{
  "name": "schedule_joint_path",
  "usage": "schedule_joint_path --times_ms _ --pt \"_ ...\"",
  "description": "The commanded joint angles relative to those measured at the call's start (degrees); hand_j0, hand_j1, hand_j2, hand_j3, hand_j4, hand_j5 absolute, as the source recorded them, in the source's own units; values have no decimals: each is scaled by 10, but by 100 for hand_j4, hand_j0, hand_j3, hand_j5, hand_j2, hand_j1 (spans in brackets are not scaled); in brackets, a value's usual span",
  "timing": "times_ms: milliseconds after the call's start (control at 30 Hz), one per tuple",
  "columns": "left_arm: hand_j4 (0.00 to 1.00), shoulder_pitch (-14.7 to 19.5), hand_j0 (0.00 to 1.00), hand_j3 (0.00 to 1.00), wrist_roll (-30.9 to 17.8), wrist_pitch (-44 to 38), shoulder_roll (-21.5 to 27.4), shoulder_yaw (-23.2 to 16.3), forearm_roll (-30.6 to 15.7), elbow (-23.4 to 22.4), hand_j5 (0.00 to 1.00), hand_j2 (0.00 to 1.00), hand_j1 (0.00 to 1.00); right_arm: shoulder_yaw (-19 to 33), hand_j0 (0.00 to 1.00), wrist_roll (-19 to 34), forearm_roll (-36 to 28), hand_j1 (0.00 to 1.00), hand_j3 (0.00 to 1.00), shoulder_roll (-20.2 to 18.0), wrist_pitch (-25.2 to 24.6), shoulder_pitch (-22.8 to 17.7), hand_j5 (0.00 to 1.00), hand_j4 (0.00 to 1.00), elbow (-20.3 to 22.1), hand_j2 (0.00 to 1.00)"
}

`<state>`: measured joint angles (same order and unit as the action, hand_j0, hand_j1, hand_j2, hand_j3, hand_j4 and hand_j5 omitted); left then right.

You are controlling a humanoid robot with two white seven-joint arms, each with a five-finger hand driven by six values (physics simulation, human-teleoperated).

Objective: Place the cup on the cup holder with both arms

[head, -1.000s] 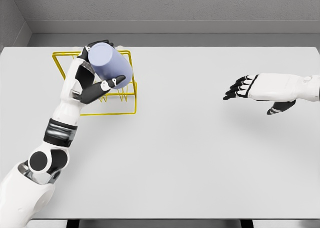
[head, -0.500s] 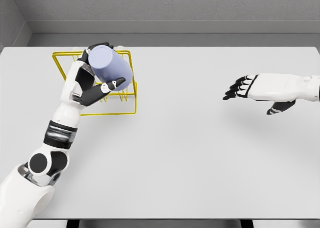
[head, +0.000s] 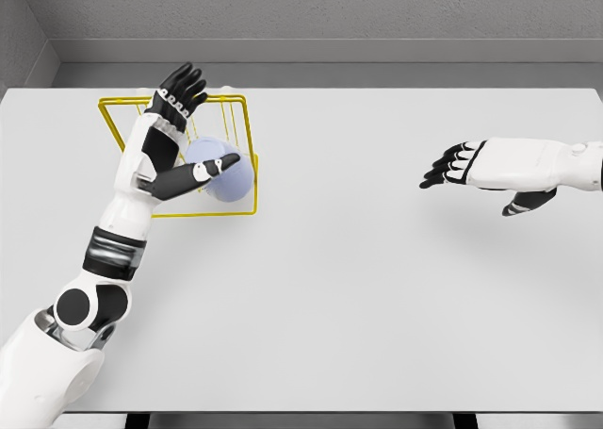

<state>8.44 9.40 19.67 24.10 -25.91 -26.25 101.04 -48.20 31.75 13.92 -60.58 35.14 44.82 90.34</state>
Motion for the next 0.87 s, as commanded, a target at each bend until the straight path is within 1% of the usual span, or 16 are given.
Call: schedule_joint_path --times_ms 0,200,300,367,400,433,500,667,700,767,833 --pt "100 0 100 100 0 0 1 1 1 0 100 100 100 0 100 0 -3 100 100 -1 -1 0 100 100 0 100" --pt "100 0 100 100 0 10 1 2 1 0 100 100 100 0 100 0 -3 100 100 4 -1 0 100 100 0 100" --pt "100 -3 100 100 0 63 3 14 1 0 100 100 100 0 100 0 -3 100 100 4 -1 0 100 100 0 100" --pt "100 -10 100 100 0 101 4 18 2 0 100 100 100 0 100 -1 -3 100 100 3 -1 -2 100 100 0 100" --pt "100 -13 100 100 0 121 9 24 1 0 100 100 100 0 100 -1 -3 100 100 2 -1 -2 100 100 0 100" --pt "100 -24 100 100 0 144 14 35 1 0 100 100 100 0 100 -2 -4 100 100 1 -1 -2 100 100 0 100" --pt "100 -28 100 100 1 153 55 35 1 0 100 100 100 0 100 -3 -6 100 100 4 -1 -5 100 100 0 100" --pt "100 -37 100 100 0 153 134 26 8 0 100 100 100 0 100 -3 -8 100 100 7 -1 -5 100 100 -2 100" --pt "100 -47 100 100 0 153 142 26 16 0 100 100 100 0 100 -2 -8 100 100 7 -1 -5 100 100 -2 100" --pt "100 -55 100 100 0 153 143 26 27 0 100 100 100 0 100 -3 -8 100 100 8 -1 -6 100 100 -2 100" --pt "100 -61 100 100 1 153 154 26 28 0 100 100 100 0 100 -3 -8 100 100 8 -1 -11 100 100 -1 100"
